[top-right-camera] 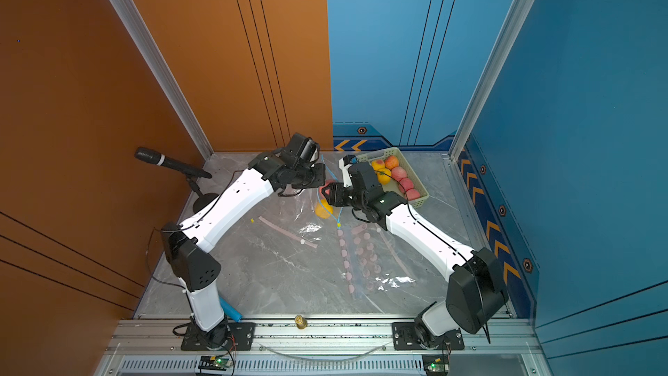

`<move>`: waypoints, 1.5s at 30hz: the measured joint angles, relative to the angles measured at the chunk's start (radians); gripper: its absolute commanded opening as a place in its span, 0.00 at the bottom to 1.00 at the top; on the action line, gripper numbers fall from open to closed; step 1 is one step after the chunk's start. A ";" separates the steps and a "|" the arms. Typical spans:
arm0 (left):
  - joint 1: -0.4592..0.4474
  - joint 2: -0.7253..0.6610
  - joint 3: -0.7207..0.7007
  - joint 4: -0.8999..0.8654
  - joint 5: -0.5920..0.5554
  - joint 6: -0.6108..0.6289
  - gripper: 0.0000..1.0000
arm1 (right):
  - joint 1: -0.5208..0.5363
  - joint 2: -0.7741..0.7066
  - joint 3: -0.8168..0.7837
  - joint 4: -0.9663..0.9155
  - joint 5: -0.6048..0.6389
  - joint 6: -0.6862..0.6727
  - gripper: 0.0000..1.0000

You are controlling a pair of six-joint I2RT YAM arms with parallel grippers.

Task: Place the peach in a zip-top bag and seal the zipper
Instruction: Place the peach in the zipper food storage bag.

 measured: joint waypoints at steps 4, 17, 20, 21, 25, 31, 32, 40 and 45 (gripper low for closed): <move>-0.010 -0.005 0.000 0.000 0.000 -0.003 0.00 | 0.008 0.014 -0.010 0.013 0.037 0.000 0.40; -0.061 -0.045 0.036 0.000 0.024 -0.010 0.00 | 0.053 0.014 -0.038 0.050 0.153 0.007 0.40; -0.071 -0.066 0.039 0.000 0.035 -0.011 0.00 | 0.061 0.014 -0.038 0.060 0.173 0.007 0.40; -0.072 -0.072 0.039 0.000 0.039 -0.014 0.00 | 0.061 0.014 -0.038 0.061 0.180 0.006 0.40; -0.078 -0.102 0.039 0.000 0.046 -0.014 0.00 | 0.072 0.014 -0.038 0.060 0.235 0.002 0.41; -0.078 -0.157 0.008 -0.001 0.046 -0.025 0.00 | 0.092 0.011 -0.038 0.043 0.312 -0.016 0.46; -0.078 -0.163 0.003 -0.001 0.046 -0.030 0.00 | 0.094 0.008 -0.036 0.034 0.317 -0.019 0.48; -0.075 -0.187 -0.043 0.001 0.050 -0.067 0.00 | 0.145 0.001 0.016 -0.085 0.366 -0.051 0.63; -0.039 -0.188 -0.046 0.001 0.099 -0.085 0.00 | 0.157 0.001 0.060 -0.168 0.376 -0.063 0.66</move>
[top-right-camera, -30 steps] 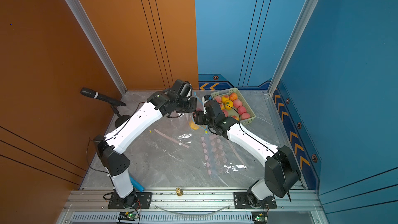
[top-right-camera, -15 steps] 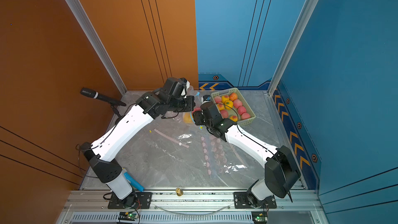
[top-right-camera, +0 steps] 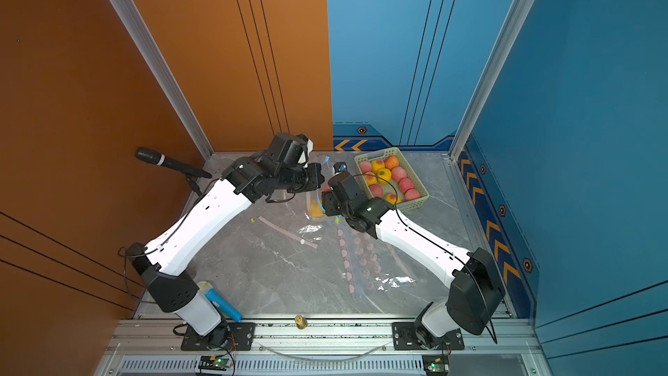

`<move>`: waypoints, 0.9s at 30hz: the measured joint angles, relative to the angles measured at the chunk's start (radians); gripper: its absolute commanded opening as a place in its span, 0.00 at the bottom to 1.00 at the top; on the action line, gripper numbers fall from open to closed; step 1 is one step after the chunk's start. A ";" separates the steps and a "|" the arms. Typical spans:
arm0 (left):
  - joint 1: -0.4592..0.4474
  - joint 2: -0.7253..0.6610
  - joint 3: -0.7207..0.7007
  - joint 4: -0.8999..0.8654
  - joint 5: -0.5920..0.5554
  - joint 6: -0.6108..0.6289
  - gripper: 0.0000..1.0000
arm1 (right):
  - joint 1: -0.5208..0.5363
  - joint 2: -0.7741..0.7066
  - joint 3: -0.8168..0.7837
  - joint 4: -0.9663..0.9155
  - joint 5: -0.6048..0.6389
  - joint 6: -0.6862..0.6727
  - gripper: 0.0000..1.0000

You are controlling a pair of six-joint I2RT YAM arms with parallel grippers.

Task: Place the peach in a zip-top bag and seal the zipper
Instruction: Place the peach in the zipper food storage bag.

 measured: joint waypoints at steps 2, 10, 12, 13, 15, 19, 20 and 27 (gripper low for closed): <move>0.020 0.000 0.000 0.000 0.014 -0.005 0.00 | 0.000 0.000 0.017 -0.026 0.006 -0.002 0.67; 0.077 -0.029 -0.031 0.002 0.074 -0.081 0.00 | 0.002 -0.001 0.068 -0.096 -0.014 -0.013 0.69; 0.090 -0.030 -0.040 0.005 0.090 -0.100 0.00 | 0.004 -0.001 0.081 -0.114 -0.021 -0.018 0.69; 0.097 -0.030 -0.045 0.005 0.096 -0.109 0.00 | 0.004 -0.001 0.090 -0.125 -0.025 -0.021 0.70; 0.107 -0.030 -0.053 0.006 0.103 -0.121 0.00 | 0.006 -0.005 0.101 -0.136 -0.039 -0.023 0.71; 0.117 -0.030 -0.055 0.007 0.118 -0.144 0.00 | 0.006 -0.036 0.110 -0.151 -0.058 -0.028 0.77; 0.119 -0.030 -0.055 0.007 0.121 -0.147 0.00 | 0.006 -0.046 0.111 -0.151 -0.063 -0.029 0.78; 0.114 -0.030 -0.055 0.007 0.148 -0.172 0.00 | 0.005 -0.056 0.129 -0.155 -0.080 -0.036 0.77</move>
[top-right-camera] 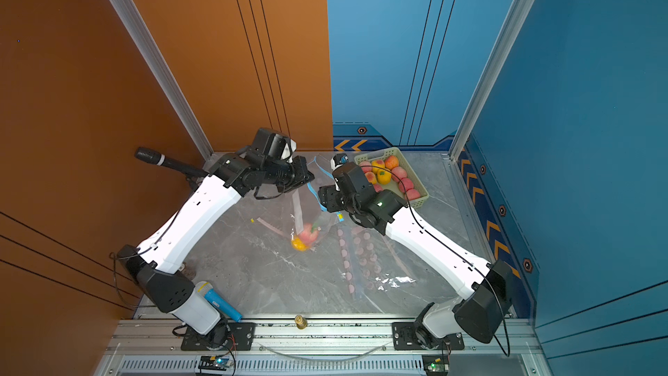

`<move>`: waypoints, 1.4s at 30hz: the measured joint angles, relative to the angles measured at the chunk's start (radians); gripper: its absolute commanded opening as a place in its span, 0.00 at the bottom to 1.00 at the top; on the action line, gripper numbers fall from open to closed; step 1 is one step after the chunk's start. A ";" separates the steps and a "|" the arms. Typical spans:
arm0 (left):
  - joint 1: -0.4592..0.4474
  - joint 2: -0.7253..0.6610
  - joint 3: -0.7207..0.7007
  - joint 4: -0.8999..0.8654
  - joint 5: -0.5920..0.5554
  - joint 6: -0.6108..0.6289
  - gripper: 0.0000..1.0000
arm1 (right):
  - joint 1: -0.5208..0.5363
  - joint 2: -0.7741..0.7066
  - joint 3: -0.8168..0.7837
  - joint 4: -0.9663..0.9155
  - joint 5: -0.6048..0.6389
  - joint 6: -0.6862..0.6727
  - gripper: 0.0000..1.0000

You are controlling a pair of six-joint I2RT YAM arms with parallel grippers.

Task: Place the peach in a zip-top bag and seal the zipper
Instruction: Place the peach in the zipper food storage bag, then pick up the peach from the basket.

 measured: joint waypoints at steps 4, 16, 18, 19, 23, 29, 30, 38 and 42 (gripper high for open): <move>0.002 0.000 -0.001 0.000 0.005 -0.005 0.00 | -0.004 0.009 0.000 -0.011 -0.016 0.000 0.77; 0.019 0.000 -0.040 0.005 0.000 -0.007 0.00 | -0.205 -0.121 0.074 -0.055 -0.109 0.028 0.74; 0.019 0.000 -0.049 0.006 -0.003 -0.007 0.00 | -0.272 -0.154 0.076 -0.057 -0.121 0.049 0.74; 0.019 0.000 -0.051 0.007 -0.004 -0.007 0.00 | -0.297 -0.161 0.076 -0.057 -0.128 0.058 0.74; 0.020 0.000 -0.053 0.008 -0.007 -0.007 0.00 | -0.415 -0.162 0.069 -0.065 -0.161 0.092 0.74; 0.024 0.000 -0.053 0.009 -0.007 -0.001 0.00 | -0.530 -0.031 0.104 -0.162 -0.161 0.078 0.75; 0.025 0.000 -0.053 0.010 -0.007 0.001 0.00 | -0.555 0.016 0.125 -0.186 -0.161 0.067 0.76; 0.025 0.000 -0.053 0.012 -0.008 0.012 0.00 | -0.636 0.394 0.301 -0.346 -0.119 -0.059 0.81; 0.025 0.000 -0.053 0.012 -0.011 0.012 0.00 | -0.636 0.527 0.404 -0.415 -0.110 -0.120 0.82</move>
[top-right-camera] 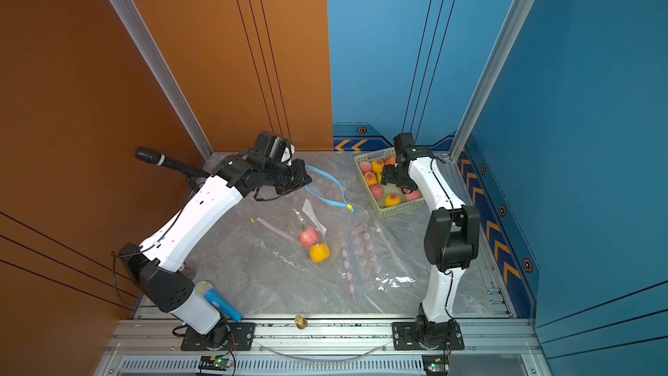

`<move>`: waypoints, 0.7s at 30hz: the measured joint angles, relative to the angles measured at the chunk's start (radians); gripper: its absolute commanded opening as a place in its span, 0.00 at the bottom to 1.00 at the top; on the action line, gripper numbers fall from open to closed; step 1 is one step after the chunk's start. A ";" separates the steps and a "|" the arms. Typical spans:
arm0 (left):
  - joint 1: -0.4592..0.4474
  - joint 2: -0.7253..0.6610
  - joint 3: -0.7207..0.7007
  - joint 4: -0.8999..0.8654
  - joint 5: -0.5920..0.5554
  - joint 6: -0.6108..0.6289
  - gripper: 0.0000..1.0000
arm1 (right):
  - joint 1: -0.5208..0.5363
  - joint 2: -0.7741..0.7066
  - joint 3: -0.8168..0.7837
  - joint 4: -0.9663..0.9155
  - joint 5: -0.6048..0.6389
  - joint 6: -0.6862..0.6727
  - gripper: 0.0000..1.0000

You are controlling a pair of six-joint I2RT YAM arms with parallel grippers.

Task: Place the peach in a zip-top bag and seal the zipper
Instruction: Pick up the peach from the basket.

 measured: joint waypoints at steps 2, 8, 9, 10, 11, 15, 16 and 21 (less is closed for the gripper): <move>-0.001 0.000 0.000 0.000 0.000 0.000 0.00 | 0.000 0.045 0.051 -0.029 0.014 -0.024 0.83; -0.001 0.002 0.000 0.004 0.000 0.000 0.00 | 0.000 0.149 0.146 -0.100 0.052 -0.086 0.84; -0.002 0.003 0.000 0.004 -0.001 0.000 0.00 | 0.000 0.163 0.147 -0.107 0.055 -0.094 0.84; -0.004 0.003 0.000 0.004 -0.001 0.000 0.00 | 0.001 0.176 0.147 -0.116 0.057 -0.101 0.84; -0.006 0.004 0.000 0.005 -0.003 0.000 0.00 | 0.001 0.190 0.147 -0.125 0.059 -0.108 0.84; -0.008 0.004 0.000 0.008 -0.004 0.000 0.00 | 0.005 0.231 0.147 -0.147 0.067 -0.128 0.85; -0.008 0.004 -0.002 0.009 -0.004 0.000 0.00 | 0.006 0.240 0.147 -0.150 0.067 -0.134 0.85; -0.008 0.004 -0.015 0.012 -0.011 0.000 0.00 | 0.010 0.269 0.153 -0.157 0.067 -0.140 0.85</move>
